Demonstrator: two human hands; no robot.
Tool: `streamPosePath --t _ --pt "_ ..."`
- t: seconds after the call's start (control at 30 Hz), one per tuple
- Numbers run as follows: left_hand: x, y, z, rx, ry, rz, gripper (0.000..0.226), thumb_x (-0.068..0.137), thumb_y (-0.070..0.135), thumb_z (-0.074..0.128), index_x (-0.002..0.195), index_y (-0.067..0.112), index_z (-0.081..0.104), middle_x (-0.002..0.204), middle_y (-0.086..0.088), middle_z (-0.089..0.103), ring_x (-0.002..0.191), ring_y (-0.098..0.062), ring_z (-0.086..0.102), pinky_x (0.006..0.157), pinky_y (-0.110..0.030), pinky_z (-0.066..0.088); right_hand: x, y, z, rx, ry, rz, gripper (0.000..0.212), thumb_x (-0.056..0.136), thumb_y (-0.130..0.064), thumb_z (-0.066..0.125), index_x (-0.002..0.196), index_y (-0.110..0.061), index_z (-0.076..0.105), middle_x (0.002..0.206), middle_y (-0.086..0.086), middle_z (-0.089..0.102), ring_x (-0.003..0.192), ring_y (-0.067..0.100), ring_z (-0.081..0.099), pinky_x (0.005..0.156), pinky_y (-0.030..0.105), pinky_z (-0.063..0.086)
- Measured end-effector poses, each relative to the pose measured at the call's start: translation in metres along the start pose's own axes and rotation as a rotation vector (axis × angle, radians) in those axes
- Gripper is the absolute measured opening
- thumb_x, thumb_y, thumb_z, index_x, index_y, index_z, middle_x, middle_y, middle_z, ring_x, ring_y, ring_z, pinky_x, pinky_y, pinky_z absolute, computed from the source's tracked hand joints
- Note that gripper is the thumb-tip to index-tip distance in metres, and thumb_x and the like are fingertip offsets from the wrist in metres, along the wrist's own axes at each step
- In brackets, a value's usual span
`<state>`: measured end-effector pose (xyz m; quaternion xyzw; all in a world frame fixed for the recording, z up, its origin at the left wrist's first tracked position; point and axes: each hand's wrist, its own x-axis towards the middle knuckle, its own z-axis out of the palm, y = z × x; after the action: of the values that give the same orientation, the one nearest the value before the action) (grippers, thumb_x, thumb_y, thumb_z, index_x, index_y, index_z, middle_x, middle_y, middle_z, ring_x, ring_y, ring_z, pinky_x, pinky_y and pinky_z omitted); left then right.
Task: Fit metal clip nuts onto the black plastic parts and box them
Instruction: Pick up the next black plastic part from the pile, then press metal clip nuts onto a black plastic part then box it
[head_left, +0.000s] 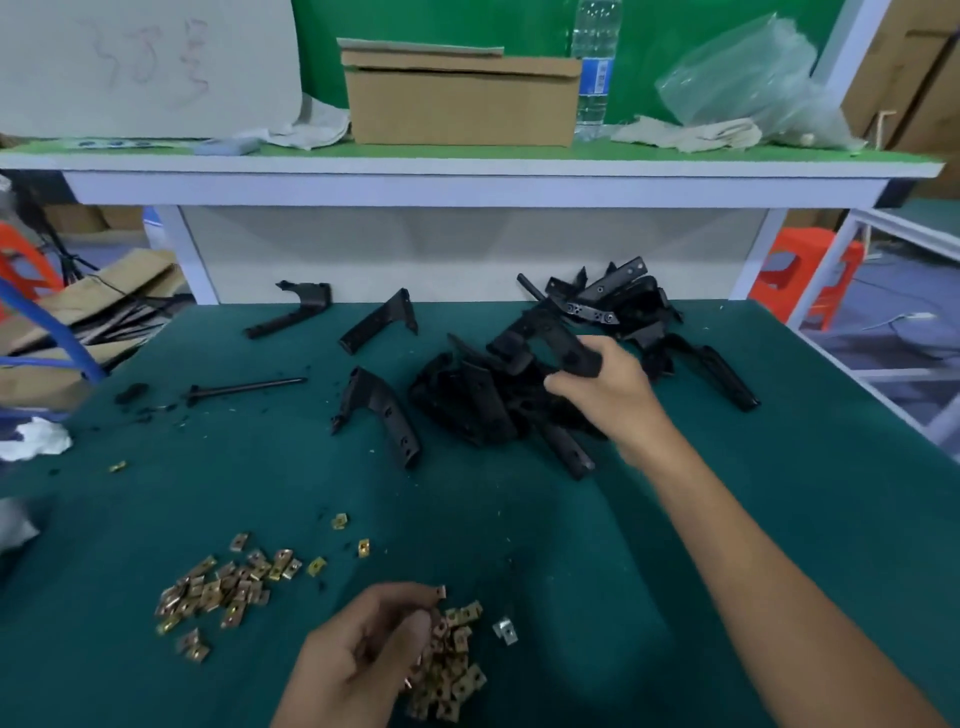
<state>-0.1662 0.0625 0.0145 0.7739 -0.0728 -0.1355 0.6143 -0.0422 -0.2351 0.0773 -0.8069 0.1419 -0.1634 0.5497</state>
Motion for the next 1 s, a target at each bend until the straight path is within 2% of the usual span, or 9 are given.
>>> streamPosePath --t 0.07,0.17,0.3,0.47,0.57,0.63,0.73,0.87,1.0 --pt "-0.008 0.0 0.0 0.064 0.021 -0.01 0.035 0.094 0.016 0.067 0.087 0.05 0.072 0.097 0.011 0.076 0.092 -0.004 0.07 0.083 -0.021 0.055 -0.032 -0.004 -0.015 0.252 0.126 0.022 0.043 0.072 -0.023 0.083 0.111 -0.026 0.066 0.098 -0.006 0.072 0.087 0.012 0.071 0.074 0.036 0.058" --pt "-0.019 -0.011 0.008 0.137 0.061 0.014 0.033 0.095 0.019 0.066 0.089 0.051 0.071 0.096 0.016 0.074 0.092 -0.001 0.067 0.08 -0.024 0.054 -0.101 0.008 -0.04 0.691 0.171 0.015 0.025 0.082 -0.026 0.059 0.104 -0.015 0.065 0.073 0.001 0.062 0.059 0.016 0.058 0.053 0.032 0.051" --pt "-0.026 -0.019 0.022 0.484 0.126 0.182 0.015 0.098 0.031 0.061 0.1 0.044 0.069 0.093 0.034 0.066 0.093 0.009 0.059 0.07 -0.01 0.045 -0.204 0.045 -0.048 0.842 0.053 0.148 0.031 0.1 -0.035 0.046 0.101 -0.016 0.071 0.081 0.006 0.064 0.071 0.018 0.056 0.059 0.027 0.047" --pt "0.002 -0.022 0.057 0.937 0.123 0.482 0.021 0.097 0.025 0.065 0.115 0.019 0.074 0.1 -0.003 0.065 0.091 -0.024 0.054 0.085 -0.034 0.05 -0.266 0.063 -0.032 0.942 0.0 0.355 0.04 0.095 -0.052 0.044 0.119 -0.034 0.069 0.095 0.017 0.072 0.049 0.016 0.052 0.039 0.024 0.042" --pt "0.013 -0.022 0.067 0.986 0.098 0.483 0.021 0.099 0.033 0.061 0.113 0.024 0.074 0.103 0.0 0.06 0.095 -0.021 0.048 0.088 -0.031 0.045 -0.275 0.065 -0.032 0.996 -0.027 0.34 0.039 0.096 -0.044 0.045 0.13 -0.041 0.063 0.117 0.021 0.072 0.061 0.021 0.063 0.048 0.029 0.052" --pt "0.018 -0.025 0.065 0.931 0.129 0.46 0.024 0.099 0.035 0.06 0.118 0.026 0.071 0.109 0.001 0.059 0.099 -0.02 0.047 0.092 -0.032 0.043 -0.273 0.066 -0.036 1.039 -0.084 0.332 0.04 0.096 -0.036 0.049 0.134 -0.046 0.06 0.127 0.019 0.069 0.091 0.026 0.073 0.067 0.031 0.06" --pt "0.027 -0.028 0.052 1.071 0.126 0.361 0.03 0.104 0.043 0.044 0.126 0.036 0.063 0.121 0.009 0.056 0.113 -0.014 0.047 0.1 -0.028 0.034 -0.263 0.07 -0.035 1.1 -0.132 0.346 0.051 0.095 -0.02 0.056 0.143 -0.038 0.055 0.133 0.02 0.065 0.126 0.027 0.062 0.084 0.03 0.058" --pt "0.033 -0.027 0.045 0.992 0.072 0.321 0.018 0.101 0.034 0.053 0.112 0.028 0.067 0.111 0.007 0.06 0.106 -0.019 0.047 0.097 -0.03 0.036 -0.242 0.072 -0.019 1.124 -0.148 0.437 0.041 0.088 -0.014 0.061 0.128 -0.008 0.068 0.13 0.02 0.067 0.116 0.024 0.069 0.081 0.025 0.059" --pt "0.029 -0.023 0.045 0.908 0.084 0.33 0.013 0.103 0.027 0.051 0.102 0.02 0.062 0.097 0.006 0.065 0.094 -0.021 0.053 0.087 -0.036 0.043 -0.226 0.07 0.002 1.252 -0.171 0.465 0.04 0.094 -0.039 0.055 0.126 -0.024 0.072 0.123 0.021 0.07 0.091 0.022 0.073 0.07 0.03 0.061"
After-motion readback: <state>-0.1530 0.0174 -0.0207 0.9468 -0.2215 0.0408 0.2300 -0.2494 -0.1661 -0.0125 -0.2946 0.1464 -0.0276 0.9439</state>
